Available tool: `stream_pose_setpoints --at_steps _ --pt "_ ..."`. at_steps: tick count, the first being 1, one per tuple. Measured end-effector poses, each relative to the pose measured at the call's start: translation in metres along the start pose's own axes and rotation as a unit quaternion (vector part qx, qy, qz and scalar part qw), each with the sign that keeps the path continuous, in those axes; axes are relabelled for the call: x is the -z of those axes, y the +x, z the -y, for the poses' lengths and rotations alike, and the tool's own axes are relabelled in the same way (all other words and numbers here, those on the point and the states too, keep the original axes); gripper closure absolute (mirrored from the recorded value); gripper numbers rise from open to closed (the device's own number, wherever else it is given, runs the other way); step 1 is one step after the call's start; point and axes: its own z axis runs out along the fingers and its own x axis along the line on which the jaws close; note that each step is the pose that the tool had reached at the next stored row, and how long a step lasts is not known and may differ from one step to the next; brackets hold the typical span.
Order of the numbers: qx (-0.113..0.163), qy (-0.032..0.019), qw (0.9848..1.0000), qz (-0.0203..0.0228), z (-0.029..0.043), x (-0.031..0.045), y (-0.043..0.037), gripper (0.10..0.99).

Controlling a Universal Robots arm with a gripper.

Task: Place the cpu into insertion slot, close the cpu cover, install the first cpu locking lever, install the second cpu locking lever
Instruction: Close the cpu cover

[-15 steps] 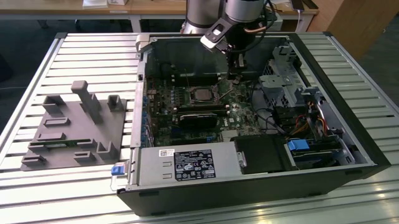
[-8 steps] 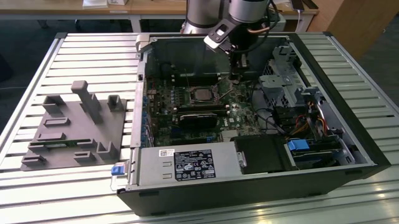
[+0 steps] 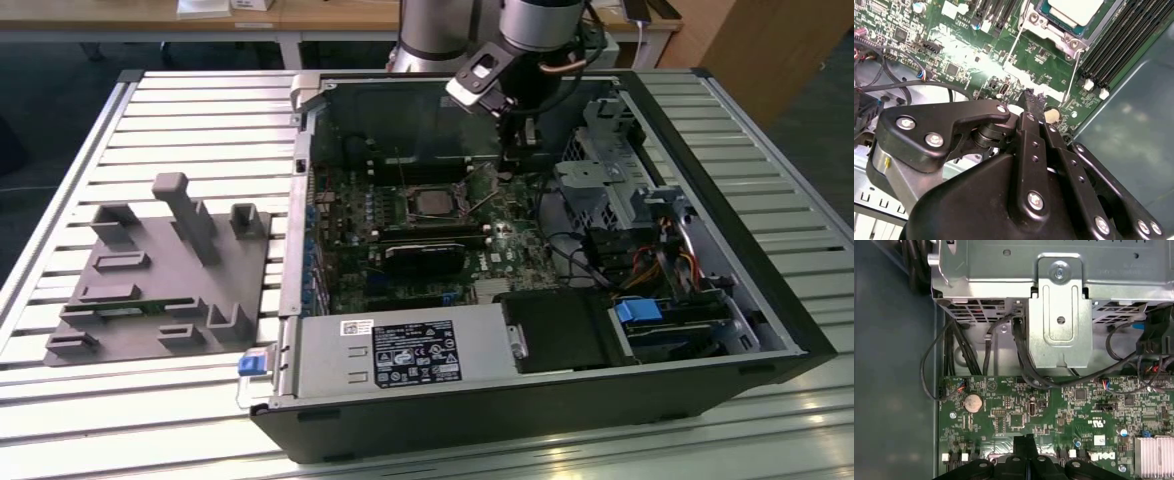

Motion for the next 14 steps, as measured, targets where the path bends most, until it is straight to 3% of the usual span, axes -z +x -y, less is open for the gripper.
stream_pose_setpoints --at_steps 14 --pt "0.0 0.0038 1.0 0.0011 -0.0097 -0.0075 0.0034 0.98"
